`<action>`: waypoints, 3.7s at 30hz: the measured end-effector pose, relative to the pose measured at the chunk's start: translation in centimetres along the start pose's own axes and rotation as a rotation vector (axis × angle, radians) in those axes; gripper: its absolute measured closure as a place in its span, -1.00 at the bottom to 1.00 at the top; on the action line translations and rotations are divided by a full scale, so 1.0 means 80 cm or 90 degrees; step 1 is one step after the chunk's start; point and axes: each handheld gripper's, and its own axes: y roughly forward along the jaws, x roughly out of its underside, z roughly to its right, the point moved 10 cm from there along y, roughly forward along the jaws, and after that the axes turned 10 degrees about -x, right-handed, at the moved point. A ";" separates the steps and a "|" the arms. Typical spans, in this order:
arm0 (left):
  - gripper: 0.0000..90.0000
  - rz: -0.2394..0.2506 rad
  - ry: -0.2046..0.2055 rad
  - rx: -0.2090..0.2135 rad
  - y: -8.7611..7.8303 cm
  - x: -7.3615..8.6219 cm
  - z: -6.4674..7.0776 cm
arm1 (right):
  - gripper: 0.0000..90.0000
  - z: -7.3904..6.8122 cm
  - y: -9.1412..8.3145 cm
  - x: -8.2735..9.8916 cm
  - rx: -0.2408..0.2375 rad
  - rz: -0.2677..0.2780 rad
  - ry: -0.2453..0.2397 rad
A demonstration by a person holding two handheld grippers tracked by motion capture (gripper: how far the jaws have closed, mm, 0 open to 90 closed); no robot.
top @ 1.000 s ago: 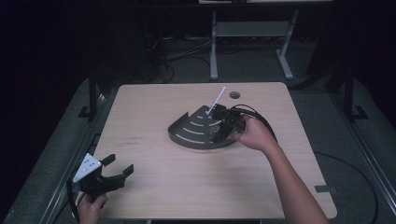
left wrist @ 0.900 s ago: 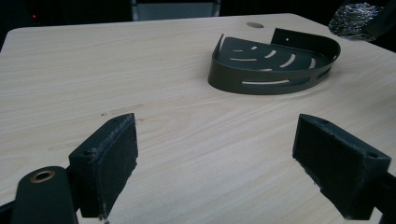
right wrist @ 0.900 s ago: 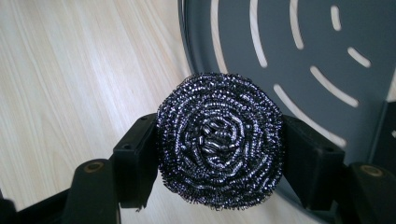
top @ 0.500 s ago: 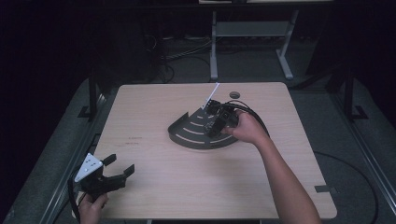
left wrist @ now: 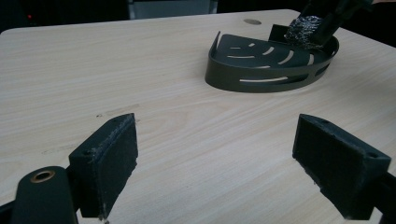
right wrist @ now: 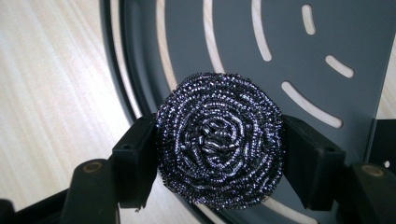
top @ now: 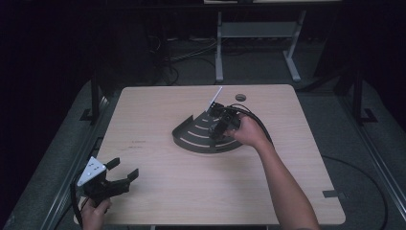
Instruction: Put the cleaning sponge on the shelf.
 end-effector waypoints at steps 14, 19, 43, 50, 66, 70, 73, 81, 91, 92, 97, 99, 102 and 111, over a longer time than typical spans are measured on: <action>-0.70 -0.001 -0.001 0.001 0.000 0.000 0.000 | -0.28 0.016 0.023 -0.001 0.002 -0.011 0.026; -0.70 -0.001 -0.001 0.000 0.000 0.000 0.000 | -0.28 0.020 0.029 -0.002 0.004 -0.010 0.030; -0.70 0.003 -0.005 0.000 -0.002 -0.001 -0.003 | -0.29 0.034 0.042 -0.007 -0.004 0.009 0.066; -0.70 0.005 -0.007 -0.001 -0.003 -0.002 -0.003 | -0.29 0.039 0.047 -0.006 0.005 0.004 0.069; -0.70 0.005 -0.005 -0.003 -0.003 -0.002 -0.003 | -0.35 0.040 0.058 0.001 -0.002 0.000 0.079; -0.70 0.005 -0.006 -0.004 -0.004 -0.002 -0.005 | -0.35 0.039 0.058 0.001 -0.001 -0.001 0.081; -0.70 0.006 -0.006 -0.005 -0.004 -0.002 -0.005 | -0.35 0.040 0.057 0.002 -0.001 0.000 0.078; -0.70 0.006 -0.005 -0.005 -0.004 -0.002 -0.005 | -0.43 0.041 0.058 0.003 0.004 -0.005 0.081; -0.70 0.005 -0.005 -0.006 -0.004 -0.002 -0.005 | -0.58 0.034 0.050 0.000 0.009 0.005 0.072; -0.70 0.006 -0.005 -0.005 -0.004 -0.002 -0.005 | -0.59 0.034 0.049 0.000 0.008 0.008 0.072; -0.70 0.004 -0.004 -0.004 -0.004 -0.001 -0.003 | -0.62 0.030 0.043 -0.002 0.014 0.014 0.058; -0.70 0.004 -0.004 -0.004 -0.003 -0.001 -0.003 | -0.62 0.028 0.040 -0.003 0.016 0.018 0.058; -0.70 0.005 -0.005 -0.004 -0.004 -0.002 -0.003 | -0.64 0.024 0.033 -0.005 0.014 0.029 0.053; -0.70 0.006 -0.007 -0.008 -0.006 -0.001 -0.004 | -0.64 0.016 0.013 0.000 0.022 0.046 0.044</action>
